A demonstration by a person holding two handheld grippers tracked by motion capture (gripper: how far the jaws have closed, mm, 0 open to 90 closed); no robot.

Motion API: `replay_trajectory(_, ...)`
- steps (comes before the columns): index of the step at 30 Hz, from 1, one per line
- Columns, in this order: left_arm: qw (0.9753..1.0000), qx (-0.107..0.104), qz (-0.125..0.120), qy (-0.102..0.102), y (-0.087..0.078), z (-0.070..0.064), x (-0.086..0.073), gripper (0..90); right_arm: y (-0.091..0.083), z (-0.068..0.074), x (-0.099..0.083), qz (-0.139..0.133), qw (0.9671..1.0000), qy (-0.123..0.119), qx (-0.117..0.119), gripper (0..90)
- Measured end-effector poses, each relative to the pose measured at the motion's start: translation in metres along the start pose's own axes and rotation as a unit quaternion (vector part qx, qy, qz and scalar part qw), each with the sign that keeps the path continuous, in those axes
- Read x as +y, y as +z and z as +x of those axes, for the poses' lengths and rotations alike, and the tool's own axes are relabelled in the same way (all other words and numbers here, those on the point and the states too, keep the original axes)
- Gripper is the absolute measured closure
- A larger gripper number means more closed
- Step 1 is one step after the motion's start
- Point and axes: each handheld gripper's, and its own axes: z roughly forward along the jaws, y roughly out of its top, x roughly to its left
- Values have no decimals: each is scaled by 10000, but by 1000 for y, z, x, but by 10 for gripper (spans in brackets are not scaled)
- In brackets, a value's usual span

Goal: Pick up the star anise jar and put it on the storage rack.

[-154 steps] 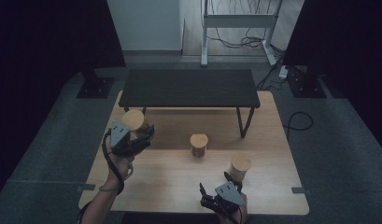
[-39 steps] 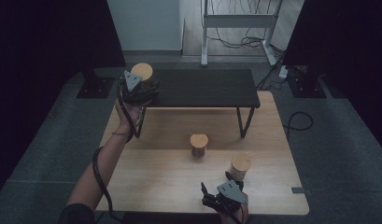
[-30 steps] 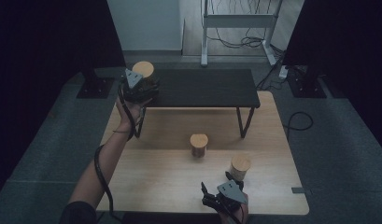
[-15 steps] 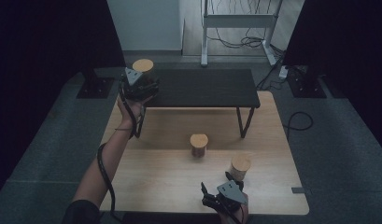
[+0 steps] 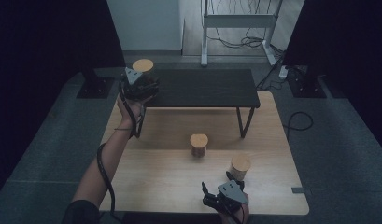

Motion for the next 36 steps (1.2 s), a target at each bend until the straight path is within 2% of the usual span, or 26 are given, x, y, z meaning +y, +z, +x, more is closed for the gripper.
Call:
replay_trajectory(6, 10000, 22, 21, 19, 0, -1, 1, 252, -1, 1, 0, -11, 10000, -9, 0, 51)
replay_trajectory(11, 9999, 112, 19, -30, -1, -5, 0, 128, -2, 1, 0, -27, 10000, -13, -1, 51)
replay_trajectory(17, 10000, 25, 11, -57, -5, -3, 0, 87, -3, 1, 0, -32, 10000, -16, -2, 51)
replay_trajectory(24, 9999, 66, 8, -142, -13, -5, 2, 29, -5, 3, 0, -59, 10000, -63, 19, 51)
replay_trajectory(36, 9998, 49, 22, -212, -23, -5, -4, 28, -6, 5, -1, -69, 10000, -70, 8, 51)
